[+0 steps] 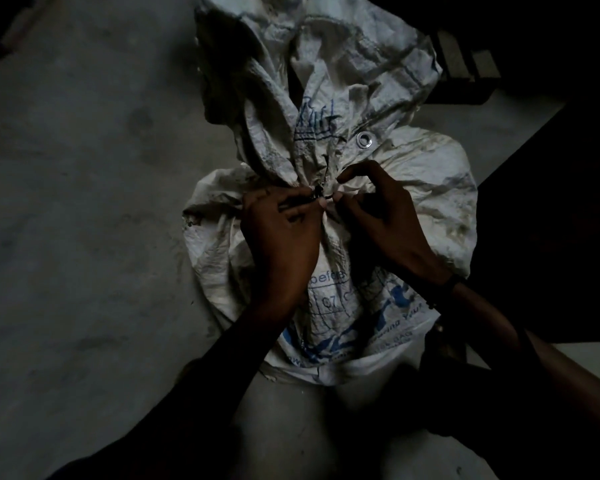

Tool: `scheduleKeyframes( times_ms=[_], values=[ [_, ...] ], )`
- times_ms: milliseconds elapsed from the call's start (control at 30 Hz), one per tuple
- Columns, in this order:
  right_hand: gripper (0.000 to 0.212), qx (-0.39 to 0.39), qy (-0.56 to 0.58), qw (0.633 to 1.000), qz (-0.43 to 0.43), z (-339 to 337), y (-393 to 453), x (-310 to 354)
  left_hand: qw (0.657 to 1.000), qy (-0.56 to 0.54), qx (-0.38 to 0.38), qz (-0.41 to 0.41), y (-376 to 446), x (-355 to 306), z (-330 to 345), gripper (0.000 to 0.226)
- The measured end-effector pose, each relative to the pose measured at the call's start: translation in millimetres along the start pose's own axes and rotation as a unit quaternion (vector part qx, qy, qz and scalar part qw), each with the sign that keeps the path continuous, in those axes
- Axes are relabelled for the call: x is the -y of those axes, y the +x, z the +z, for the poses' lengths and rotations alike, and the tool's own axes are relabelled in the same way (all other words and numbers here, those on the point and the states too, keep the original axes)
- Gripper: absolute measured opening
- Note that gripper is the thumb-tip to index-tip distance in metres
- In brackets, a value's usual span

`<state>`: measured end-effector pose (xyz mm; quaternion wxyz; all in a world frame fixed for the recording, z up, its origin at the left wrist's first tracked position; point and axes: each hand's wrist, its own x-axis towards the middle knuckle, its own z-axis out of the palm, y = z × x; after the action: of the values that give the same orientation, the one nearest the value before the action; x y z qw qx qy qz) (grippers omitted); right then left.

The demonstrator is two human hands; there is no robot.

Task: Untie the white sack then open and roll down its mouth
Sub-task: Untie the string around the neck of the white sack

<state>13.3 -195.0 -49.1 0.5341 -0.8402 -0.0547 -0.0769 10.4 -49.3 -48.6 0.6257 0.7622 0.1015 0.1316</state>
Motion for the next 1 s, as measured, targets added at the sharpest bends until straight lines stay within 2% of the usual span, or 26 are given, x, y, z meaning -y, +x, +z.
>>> scheduleKeyframes(
  times_ms=[167, 267, 367, 433, 633, 700, 800, 1000],
  values=[
    [0.013, 0.030, -0.006, 0.999, -0.009, -1, -5, -1, 0.998, 0.068, -0.010, -0.008, 6, 3, 0, 0.010],
    [0.020, 0.021, -0.031, 0.999, -0.007, -4, -3, -3, 0.994, 0.003, 0.038, -0.106, 13, 2, -3, 0.016],
    [0.021, 0.024, -0.025, 0.999, 0.002, -6, 0, -5, 0.963, -0.085, 0.110, -0.233, 19, -2, -12, 0.026],
    [0.018, 0.028, -0.019, 0.999, -0.001, -6, 0, -4, 0.952, -0.085, 0.146, -0.256, 20, -3, -19, 0.028],
    [0.011, 0.023, -0.017, 1.000, -0.005, -3, 1, -3, 0.974, -0.099, 0.154, -0.136, 26, 0, -30, 0.028],
    [0.009, 0.023, -0.017, 1.000, -0.002, -2, 2, -3, 0.982, -0.057, 0.155, -0.090, 24, 2, -33, 0.020],
    [0.009, 0.026, -0.025, 0.999, 0.003, 1, 4, -1, 0.987, 0.042, 0.150, -0.022, 23, 6, -34, 0.026],
    [0.012, 0.045, -0.015, 0.999, 0.013, -2, 3, -3, 0.987, 0.089, 0.124, 0.046, 15, 5, -26, 0.021]
  ],
)
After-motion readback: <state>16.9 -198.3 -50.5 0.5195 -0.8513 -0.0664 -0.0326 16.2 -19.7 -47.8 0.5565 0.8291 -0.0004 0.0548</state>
